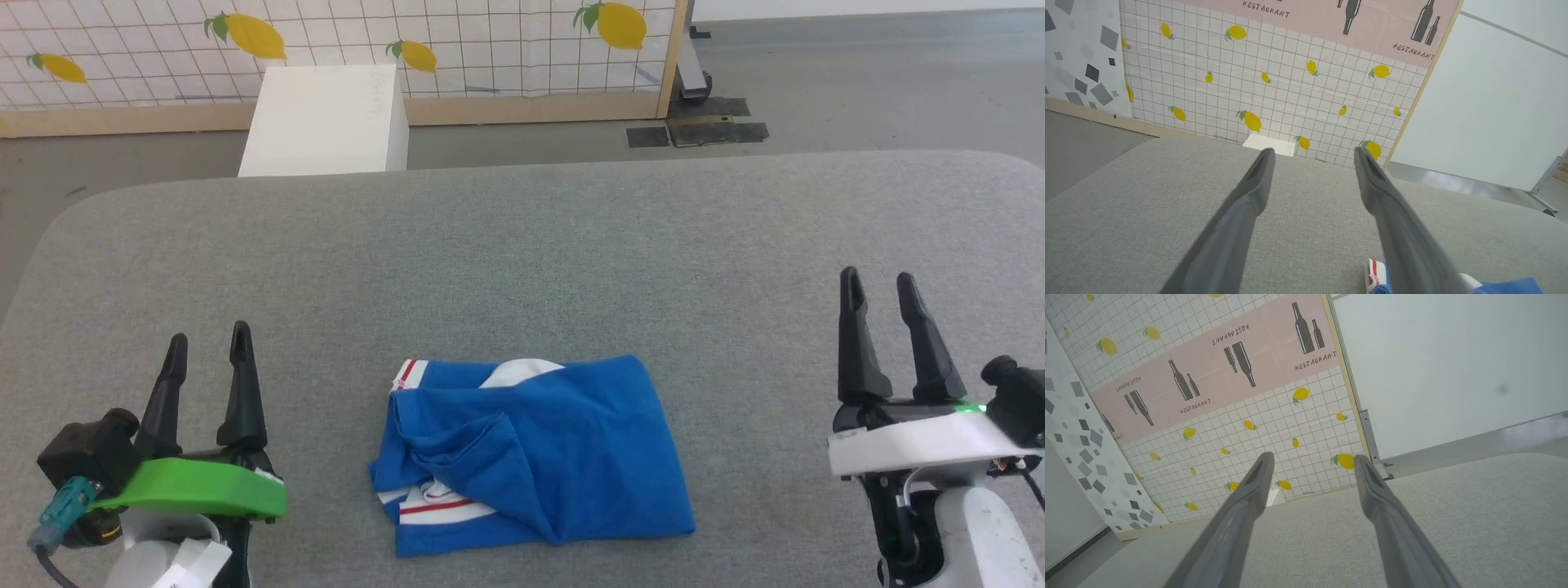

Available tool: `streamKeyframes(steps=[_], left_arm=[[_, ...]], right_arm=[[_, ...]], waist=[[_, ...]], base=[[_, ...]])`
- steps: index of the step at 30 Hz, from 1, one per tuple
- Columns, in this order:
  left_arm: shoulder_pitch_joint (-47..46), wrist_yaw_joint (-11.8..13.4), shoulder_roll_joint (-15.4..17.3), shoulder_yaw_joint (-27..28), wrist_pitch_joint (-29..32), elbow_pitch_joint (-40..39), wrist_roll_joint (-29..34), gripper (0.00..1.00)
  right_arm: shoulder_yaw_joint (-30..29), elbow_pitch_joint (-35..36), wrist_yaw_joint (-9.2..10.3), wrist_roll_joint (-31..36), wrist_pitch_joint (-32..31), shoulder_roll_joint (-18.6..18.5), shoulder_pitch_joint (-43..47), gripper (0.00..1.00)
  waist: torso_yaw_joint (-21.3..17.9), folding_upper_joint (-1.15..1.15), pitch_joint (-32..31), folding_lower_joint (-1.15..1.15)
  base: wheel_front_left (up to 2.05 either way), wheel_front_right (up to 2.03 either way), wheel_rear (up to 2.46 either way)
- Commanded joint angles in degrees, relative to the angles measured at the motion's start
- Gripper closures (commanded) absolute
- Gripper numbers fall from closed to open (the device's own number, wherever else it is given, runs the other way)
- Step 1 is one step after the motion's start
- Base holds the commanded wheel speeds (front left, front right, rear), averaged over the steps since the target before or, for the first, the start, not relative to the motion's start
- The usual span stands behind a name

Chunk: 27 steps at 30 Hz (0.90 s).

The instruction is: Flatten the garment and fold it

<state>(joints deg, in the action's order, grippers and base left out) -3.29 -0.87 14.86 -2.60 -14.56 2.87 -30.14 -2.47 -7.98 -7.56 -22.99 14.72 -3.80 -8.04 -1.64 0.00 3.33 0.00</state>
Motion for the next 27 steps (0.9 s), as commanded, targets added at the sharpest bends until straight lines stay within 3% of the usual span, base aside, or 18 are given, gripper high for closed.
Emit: streamKeyframes(steps=[1, 14, 16, 27], left_arm=[[1.1, 0.4, 0.0, 0.1, -0.4, 0.1, 0.5, 0.0], [1.4, 0.7, 0.2, -0.5, -0.1, 0.5, 0.6, 0.0], [1.5, 0.7, 0.2, -0.7, 0.0, 0.6, 0.6, 0.0], [1.0, 0.8, 0.3, -1.2, 0.5, 0.4, 0.1, 0.0]], right_arm=[[-0.2, -0.4, 0.08, 0.8, 0.1, 0.3, 0.7, 0.0], [0.1, 0.2, 0.08, 5.4, -11.0, -0.7, -0.7, 0.0], [1.8, 0.7, 0.08, 6.0, -15.5, -1.5, -1.5, 0.0], [12.4, 3.1, 0.08, 5.8, -53.4, -3.9, -8.2, 0.0]], waist=[[0.0, 0.0, 0.0, 0.0], [0.0, 0.0, -0.4, 0.0], [0.0, 0.0, -0.5, 0.0], [0.2, 0.0, 0.6, 0.0]], base=[[0.0, 0.0, 0.0], [0.0, 0.0, 0.0], [0.0, 0.0, 0.0], [0.0, 0.0, 0.0]])
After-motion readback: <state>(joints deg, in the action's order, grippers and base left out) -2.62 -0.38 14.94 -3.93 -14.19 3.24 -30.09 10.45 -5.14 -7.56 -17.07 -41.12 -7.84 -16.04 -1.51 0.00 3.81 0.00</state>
